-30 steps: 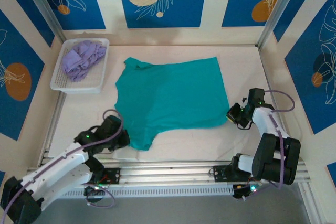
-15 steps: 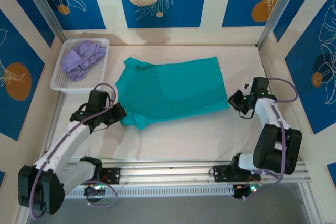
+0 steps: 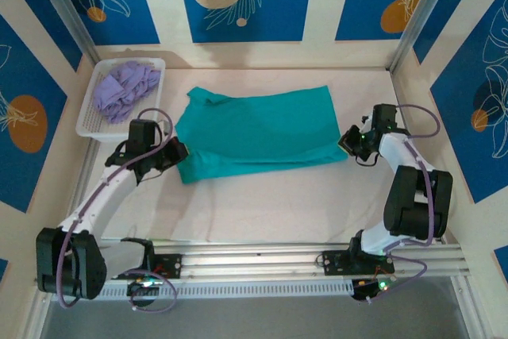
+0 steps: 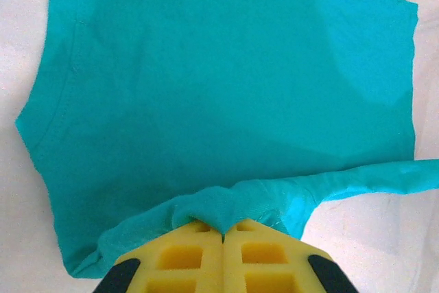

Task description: Fold the inside-out t-shirt

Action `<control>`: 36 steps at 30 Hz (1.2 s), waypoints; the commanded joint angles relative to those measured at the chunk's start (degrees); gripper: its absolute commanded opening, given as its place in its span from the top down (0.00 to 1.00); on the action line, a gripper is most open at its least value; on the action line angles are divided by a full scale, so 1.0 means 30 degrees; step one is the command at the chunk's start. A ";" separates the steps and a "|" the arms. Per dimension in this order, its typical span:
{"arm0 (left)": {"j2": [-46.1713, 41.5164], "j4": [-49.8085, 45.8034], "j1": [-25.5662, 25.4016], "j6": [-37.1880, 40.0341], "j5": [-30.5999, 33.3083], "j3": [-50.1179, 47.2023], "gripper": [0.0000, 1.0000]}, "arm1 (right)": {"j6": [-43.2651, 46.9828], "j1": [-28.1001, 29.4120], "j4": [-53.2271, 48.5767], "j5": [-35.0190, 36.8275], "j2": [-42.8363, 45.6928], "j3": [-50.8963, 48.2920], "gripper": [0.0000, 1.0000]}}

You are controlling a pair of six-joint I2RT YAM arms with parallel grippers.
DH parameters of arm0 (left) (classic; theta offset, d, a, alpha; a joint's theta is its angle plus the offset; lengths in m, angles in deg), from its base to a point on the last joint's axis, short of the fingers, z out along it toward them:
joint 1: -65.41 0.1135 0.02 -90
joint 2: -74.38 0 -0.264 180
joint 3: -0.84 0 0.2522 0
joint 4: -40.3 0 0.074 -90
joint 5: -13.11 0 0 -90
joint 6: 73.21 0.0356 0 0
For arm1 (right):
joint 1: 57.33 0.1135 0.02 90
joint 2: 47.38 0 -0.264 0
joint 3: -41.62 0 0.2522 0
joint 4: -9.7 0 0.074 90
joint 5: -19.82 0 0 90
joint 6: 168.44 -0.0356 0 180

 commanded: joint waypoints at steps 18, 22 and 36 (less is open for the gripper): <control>1.2409 0.6543 0.1469 -0.1106 0.2945 0.7137 0.83 | -0.0739 0.0591 0.0464 0.1007 -0.7560 0.7478 0.71; 1.1080 0.7380 0.1593 -0.1211 0.3310 0.5917 0.53 | 0.0211 0.0882 0.0025 0.1733 -0.6337 0.6947 0.68; 0.7676 0.9132 -0.1304 -0.0303 0.0285 -0.0436 0.38 | 0.2651 0.3222 -0.2705 0.3523 -0.7418 0.6342 0.67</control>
